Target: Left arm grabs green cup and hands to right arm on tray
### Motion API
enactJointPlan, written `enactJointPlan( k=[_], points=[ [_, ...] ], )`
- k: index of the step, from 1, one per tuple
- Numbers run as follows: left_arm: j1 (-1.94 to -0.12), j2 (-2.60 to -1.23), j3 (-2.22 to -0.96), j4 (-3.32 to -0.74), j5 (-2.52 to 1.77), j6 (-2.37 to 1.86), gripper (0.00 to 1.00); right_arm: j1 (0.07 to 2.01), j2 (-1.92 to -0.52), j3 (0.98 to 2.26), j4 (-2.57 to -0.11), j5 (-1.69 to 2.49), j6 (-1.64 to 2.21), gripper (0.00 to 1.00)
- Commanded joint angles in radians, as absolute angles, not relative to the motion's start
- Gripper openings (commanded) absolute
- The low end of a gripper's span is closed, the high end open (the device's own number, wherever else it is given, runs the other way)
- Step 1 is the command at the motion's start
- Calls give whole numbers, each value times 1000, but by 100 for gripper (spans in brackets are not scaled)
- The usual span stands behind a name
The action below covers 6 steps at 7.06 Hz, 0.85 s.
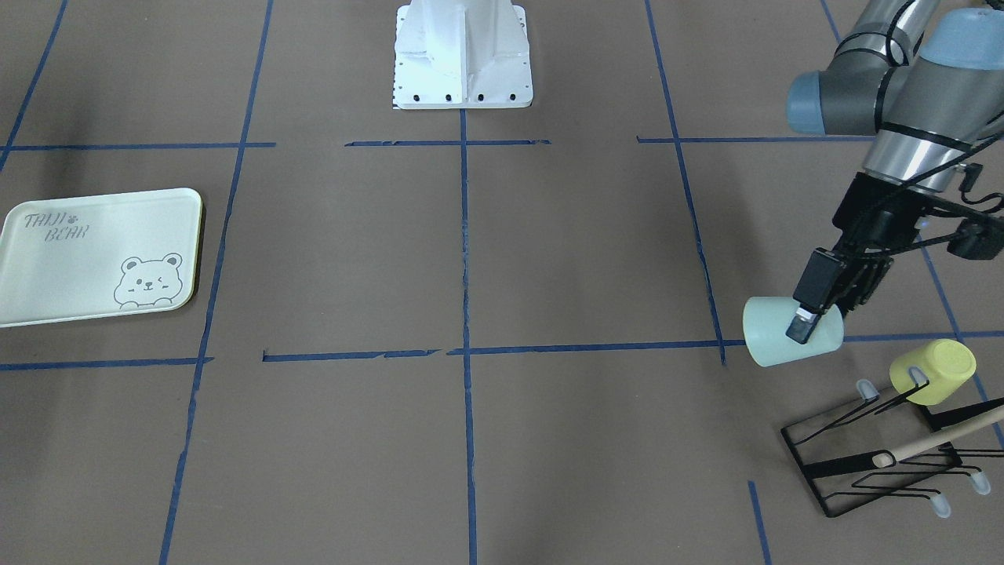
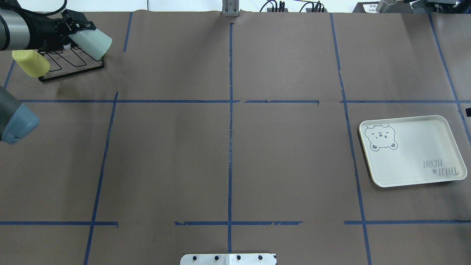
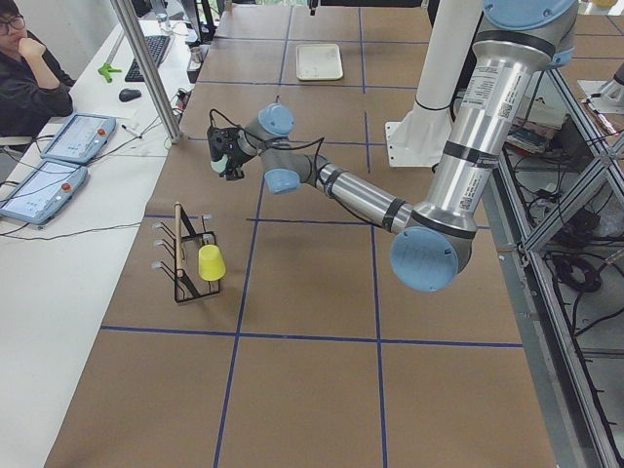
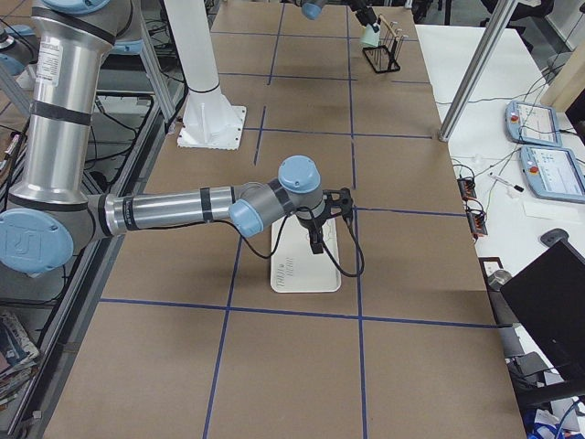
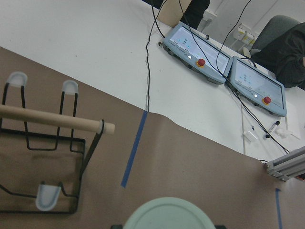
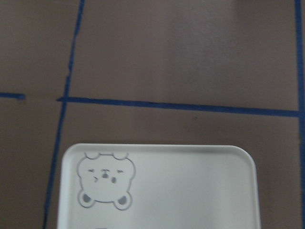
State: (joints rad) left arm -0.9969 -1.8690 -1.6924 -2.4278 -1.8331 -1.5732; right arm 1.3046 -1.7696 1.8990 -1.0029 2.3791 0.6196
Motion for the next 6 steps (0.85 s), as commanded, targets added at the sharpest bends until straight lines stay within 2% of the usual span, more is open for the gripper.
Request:
enactJointPlan(
  k=[1,4,6],
  points=[
    [-907,-1888,-1718,-2532,-1833,-1821,38,1183,-1683,1873,-650,2381,1075,100],
    [-787,-1894,-1715,-2767,-1825,-2081,38,1035,-1576,1798,-212,2280,1533,100],
    [-688,-1940,-1715,-2822,-1745,-2143,38,796,-1560,1792,71,1974,1751,100]
  ],
)
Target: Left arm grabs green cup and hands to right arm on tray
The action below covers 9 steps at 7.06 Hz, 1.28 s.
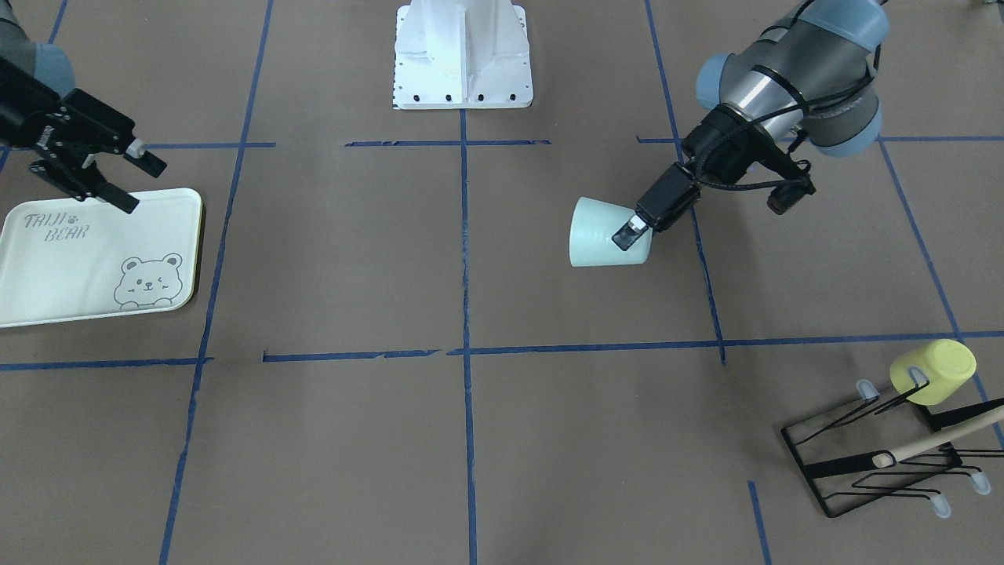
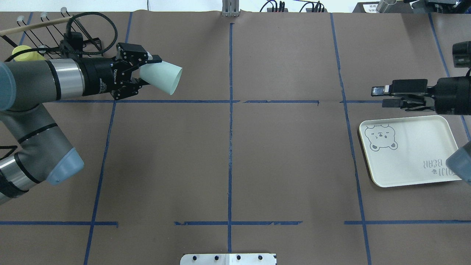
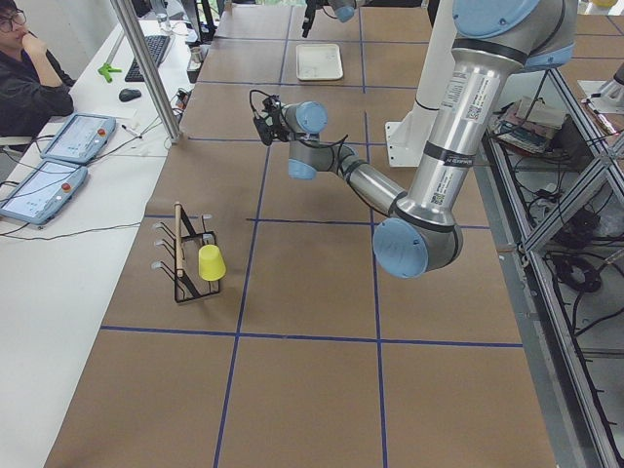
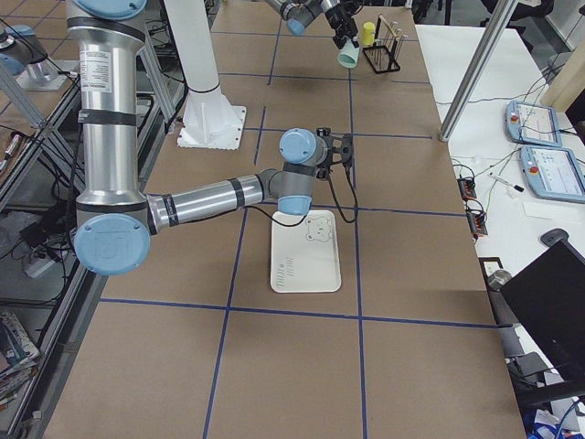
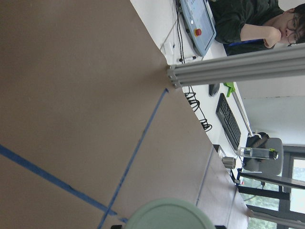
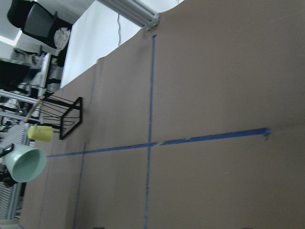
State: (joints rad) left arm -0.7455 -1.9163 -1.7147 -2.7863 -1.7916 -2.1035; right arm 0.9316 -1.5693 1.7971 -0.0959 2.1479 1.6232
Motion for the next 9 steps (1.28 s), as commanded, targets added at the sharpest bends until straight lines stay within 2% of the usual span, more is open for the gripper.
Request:
enactJointPlan(
  k=[1,4,6,9],
  points=[
    [-626,-1954,-1713,-2856,-1693,-2170,38,684,-1556,1775,181,1841,1776,100],
    [-551,-1994,-1713,-2887,-1655,-2171,39,519,-1384,1729,229,1723,1834,100],
    [-545,-2008,-1710,-2887,-1655,-2171,39,471,-1281,1683,219,1643,1836,100],
    [-537,-2013,-1712,-2887,-1655,-2171,39,448,-1195,1678,126,1568,1914,97]
  ],
)
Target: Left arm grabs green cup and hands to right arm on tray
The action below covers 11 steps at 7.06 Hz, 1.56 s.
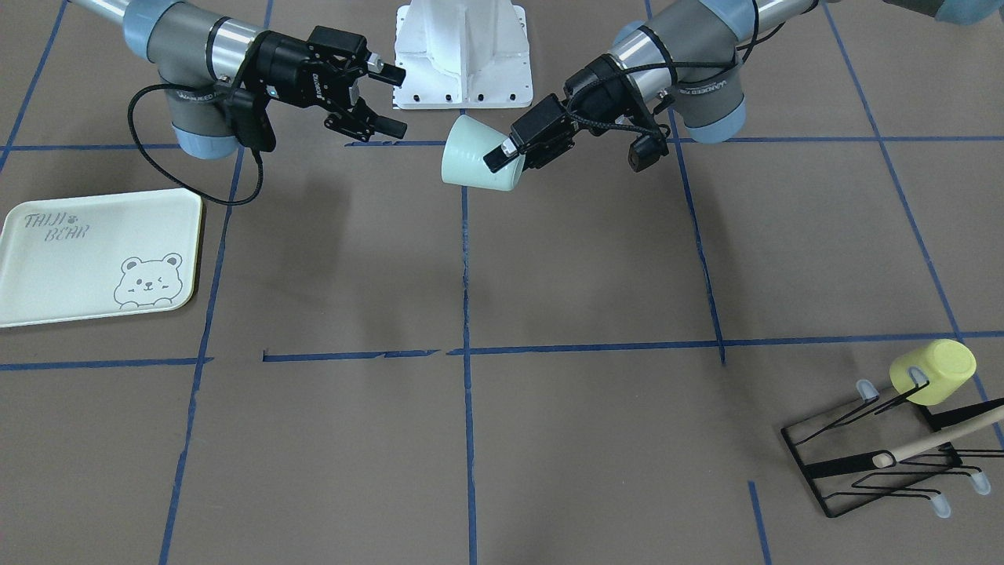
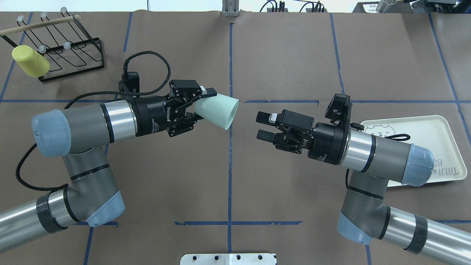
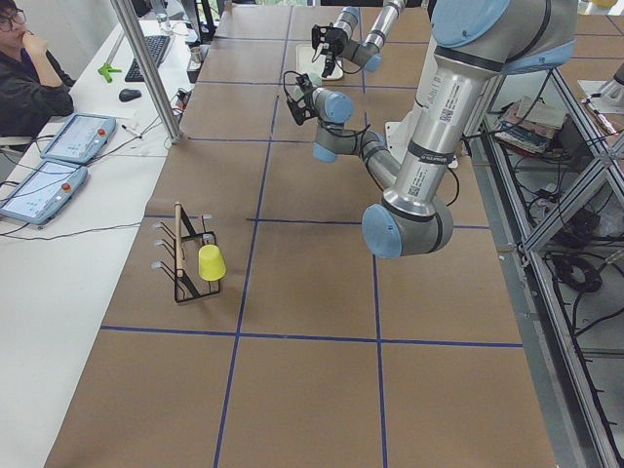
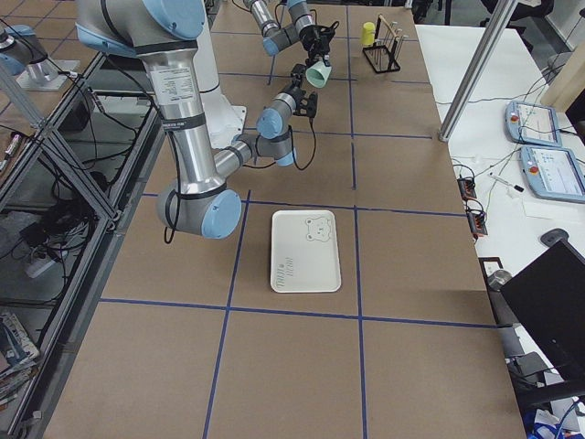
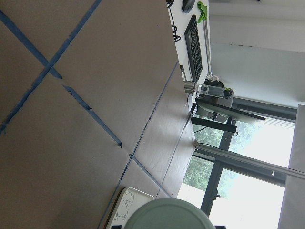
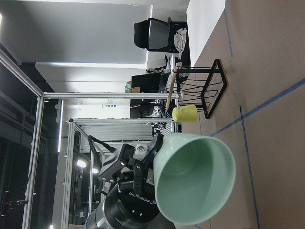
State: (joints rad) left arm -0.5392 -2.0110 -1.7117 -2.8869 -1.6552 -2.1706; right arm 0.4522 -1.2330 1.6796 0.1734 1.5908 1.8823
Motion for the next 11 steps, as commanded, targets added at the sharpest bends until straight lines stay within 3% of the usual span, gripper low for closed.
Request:
enactJointPlan(
  k=[1,11],
  points=[
    [-537,-2013,-1712,-2887,-1655,-2171,39,448,-1180,1677,109,1551,1916,97],
    [-485,-2037,-1715,-2887,-1635,-2172,39,454,-1143,1664,58,1509,1944,89]
  ],
)
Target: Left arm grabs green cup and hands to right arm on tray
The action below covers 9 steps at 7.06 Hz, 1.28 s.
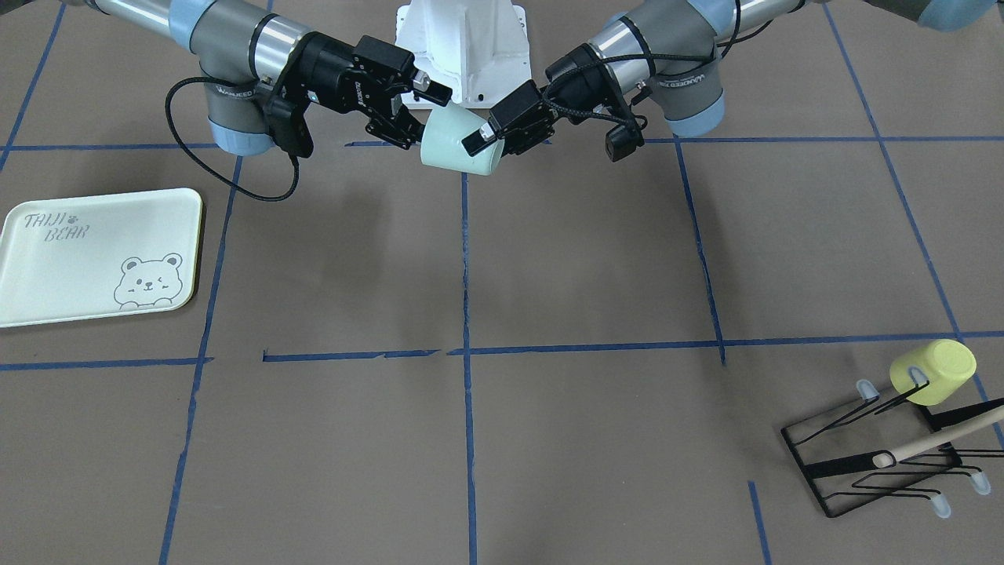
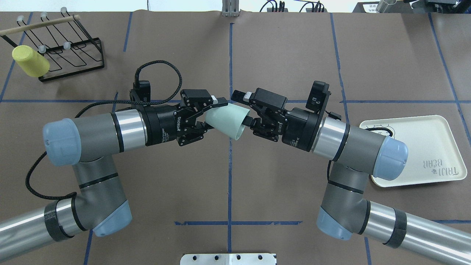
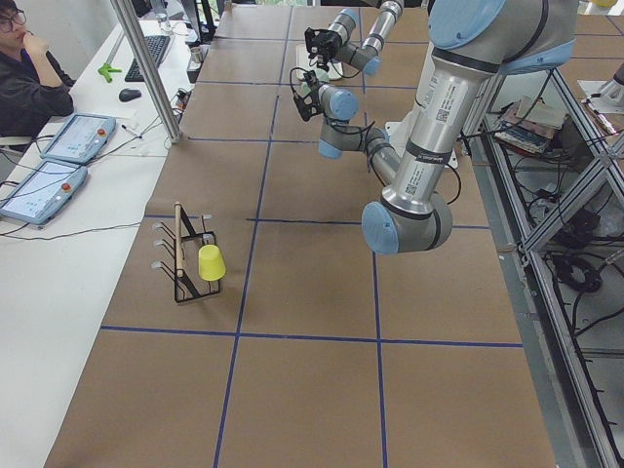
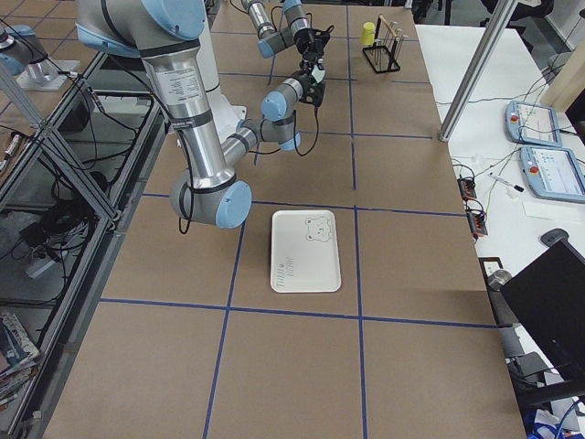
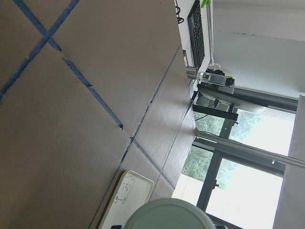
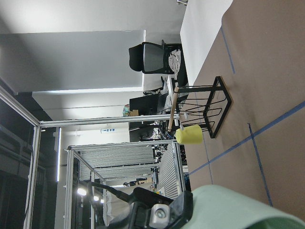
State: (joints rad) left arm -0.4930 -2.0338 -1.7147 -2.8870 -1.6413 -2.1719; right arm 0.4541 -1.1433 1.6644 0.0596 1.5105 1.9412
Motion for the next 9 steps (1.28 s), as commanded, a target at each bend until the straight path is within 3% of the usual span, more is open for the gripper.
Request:
enactJointPlan(
  k=[1,2,6,7,8,9],
  points=[
    [-485,-2037,-1715,-2887,-1635,-2172,39,454,-1143,1664,58,1509,1945,66],
    [-486,-2037,-1715,-2887,-1635,-2172,39,454,-1143,1666,58,1511,1942,40],
    [-485,-2036,-1713,-2887,-1637,-2168,40,454,-1144,1667,58,1511,1933,34],
    [-486,-2036,-1715,-2887,-1637,-2168,43,454,-1144,1664,57,1512,1934,17],
    [-485,-2040,-1715,-2881,-1637,-2161,79,450,-1149,1655,54,1514,1934,2],
    [-489,-2045,-1717,-2879,-1638,-2160,100,446,-1149,1641,57,1514,1934,0]
  ],
)
